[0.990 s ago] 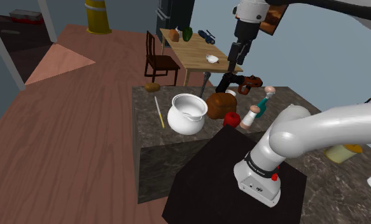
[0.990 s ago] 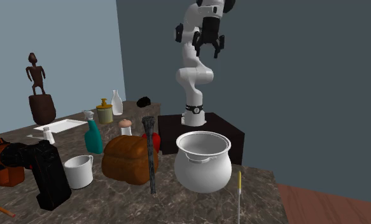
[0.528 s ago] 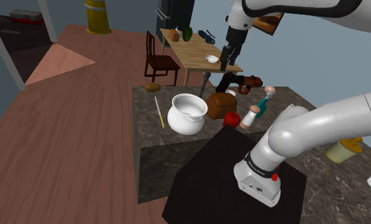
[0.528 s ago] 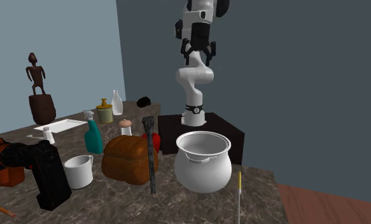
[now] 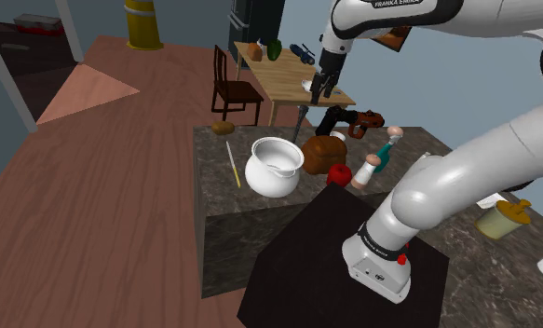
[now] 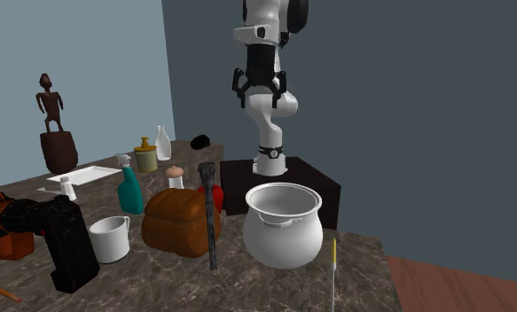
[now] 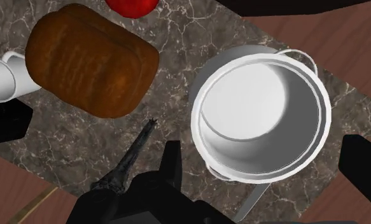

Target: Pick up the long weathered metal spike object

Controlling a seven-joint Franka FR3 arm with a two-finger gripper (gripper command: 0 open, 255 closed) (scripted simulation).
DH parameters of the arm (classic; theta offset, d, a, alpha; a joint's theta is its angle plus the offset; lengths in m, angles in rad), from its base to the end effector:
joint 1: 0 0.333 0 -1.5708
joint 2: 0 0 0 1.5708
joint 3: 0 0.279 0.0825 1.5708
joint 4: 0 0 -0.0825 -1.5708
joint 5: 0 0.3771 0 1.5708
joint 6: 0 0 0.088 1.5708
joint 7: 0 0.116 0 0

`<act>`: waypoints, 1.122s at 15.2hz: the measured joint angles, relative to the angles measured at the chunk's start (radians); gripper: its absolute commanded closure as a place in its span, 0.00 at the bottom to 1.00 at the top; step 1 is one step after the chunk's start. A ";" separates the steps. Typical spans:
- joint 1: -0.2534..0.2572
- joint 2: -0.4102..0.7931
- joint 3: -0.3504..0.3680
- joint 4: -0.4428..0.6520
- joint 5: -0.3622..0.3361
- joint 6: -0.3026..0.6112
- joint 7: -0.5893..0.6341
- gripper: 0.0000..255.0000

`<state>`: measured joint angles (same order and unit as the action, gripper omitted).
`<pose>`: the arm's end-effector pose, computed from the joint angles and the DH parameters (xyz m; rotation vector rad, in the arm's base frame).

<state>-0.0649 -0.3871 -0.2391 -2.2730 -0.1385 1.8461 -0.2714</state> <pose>0.4154 -0.1471 0.4595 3.1120 0.0430 -0.0899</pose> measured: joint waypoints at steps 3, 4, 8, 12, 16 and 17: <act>-0.009 0.096 -0.044 0.039 0.015 0.068 -0.049 0.00; -0.012 0.134 -0.059 0.064 0.025 0.085 -0.067 0.00; -0.023 0.276 -0.104 0.152 0.075 0.144 -0.136 0.00; -0.045 0.429 -0.137 0.258 0.147 0.192 -0.214 0.00; -0.082 0.591 -0.149 0.382 0.233 0.223 -0.286 0.00; -0.090 0.613 -0.150 0.403 0.244 0.221 -0.299 0.00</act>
<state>-0.1554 0.2257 -0.3892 -1.8695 0.1055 2.0675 -0.5701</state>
